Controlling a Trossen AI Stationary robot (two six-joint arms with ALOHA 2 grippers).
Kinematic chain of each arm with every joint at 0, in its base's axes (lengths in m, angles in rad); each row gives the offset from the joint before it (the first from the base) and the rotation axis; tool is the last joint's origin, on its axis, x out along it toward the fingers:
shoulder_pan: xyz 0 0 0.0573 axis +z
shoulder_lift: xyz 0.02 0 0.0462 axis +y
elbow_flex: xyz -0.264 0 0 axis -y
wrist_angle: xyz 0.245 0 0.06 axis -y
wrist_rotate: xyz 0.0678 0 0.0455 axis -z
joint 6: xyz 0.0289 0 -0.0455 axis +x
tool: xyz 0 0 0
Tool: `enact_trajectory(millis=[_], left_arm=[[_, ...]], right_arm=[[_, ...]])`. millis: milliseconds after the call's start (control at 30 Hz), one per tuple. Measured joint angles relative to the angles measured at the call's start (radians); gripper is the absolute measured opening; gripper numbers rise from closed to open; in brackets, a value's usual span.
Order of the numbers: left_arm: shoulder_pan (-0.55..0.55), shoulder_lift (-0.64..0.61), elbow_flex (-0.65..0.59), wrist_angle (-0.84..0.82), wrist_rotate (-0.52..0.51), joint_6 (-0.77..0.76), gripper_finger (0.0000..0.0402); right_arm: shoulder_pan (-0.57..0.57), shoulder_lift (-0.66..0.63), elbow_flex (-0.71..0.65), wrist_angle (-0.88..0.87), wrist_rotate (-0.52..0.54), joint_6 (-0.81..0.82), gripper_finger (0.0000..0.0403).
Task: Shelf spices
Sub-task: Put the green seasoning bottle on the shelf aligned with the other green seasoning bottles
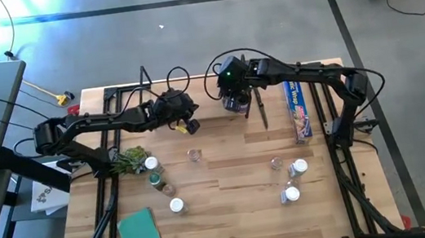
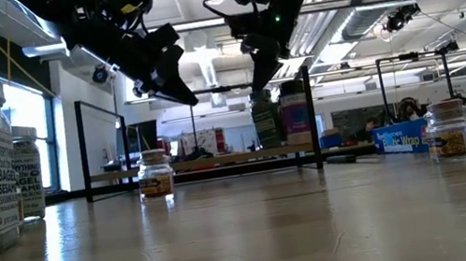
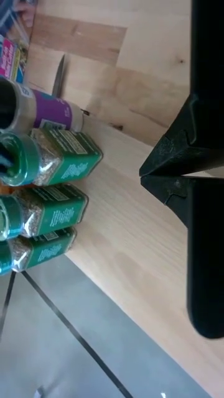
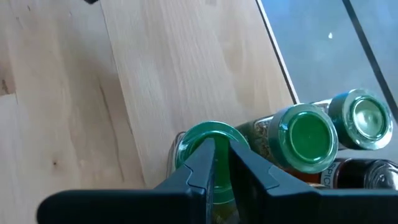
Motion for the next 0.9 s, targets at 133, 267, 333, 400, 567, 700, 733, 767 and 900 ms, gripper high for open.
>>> enact_trajectory(millis=[133,267,333,400,567,700,733,767,900], left_arm=[[-0.002,0.0,0.0,0.009,0.006,0.0,0.0],[-0.002,0.0,0.0,0.008,0.007,-0.007,0.0],[-0.003,0.0,0.0,0.008,0.008,-0.007,0.0],[-0.003,0.0,0.0,0.008,0.019,-0.008,0.0],[-0.003,0.0,0.0,0.009,0.022,-0.009,0.0],[-0.003,0.001,0.001,0.022,0.022,-0.009,0.0],[-0.003,0.001,0.002,0.027,0.022,-0.009,0.0],[-0.003,0.001,0.002,0.031,0.023,-0.009,0.0],[-0.004,0.001,0.002,0.03,0.03,-0.01,0.0]], right_arm=[[0.0,0.0,0.028,-0.01,0.0,-0.007,0.0041],[0.0,0.0,0.068,-0.053,0.023,-0.005,0.0041],[0.0,0.0,0.091,-0.105,0.031,0.01,0.0041],[0.0,-0.001,0.108,-0.155,0.032,0.04,0.0041],[-0.018,0.004,0.109,-0.216,0.006,0.095,0.0041],[-0.029,0.018,0.109,-0.209,-0.005,0.111,0.0041],[-0.032,0.02,0.109,-0.209,-0.013,0.113,0.0041],[-0.034,0.027,0.109,-0.211,-0.026,0.113,0.0041],[-0.034,0.045,0.109,-0.211,-0.029,0.111,0.0041]])
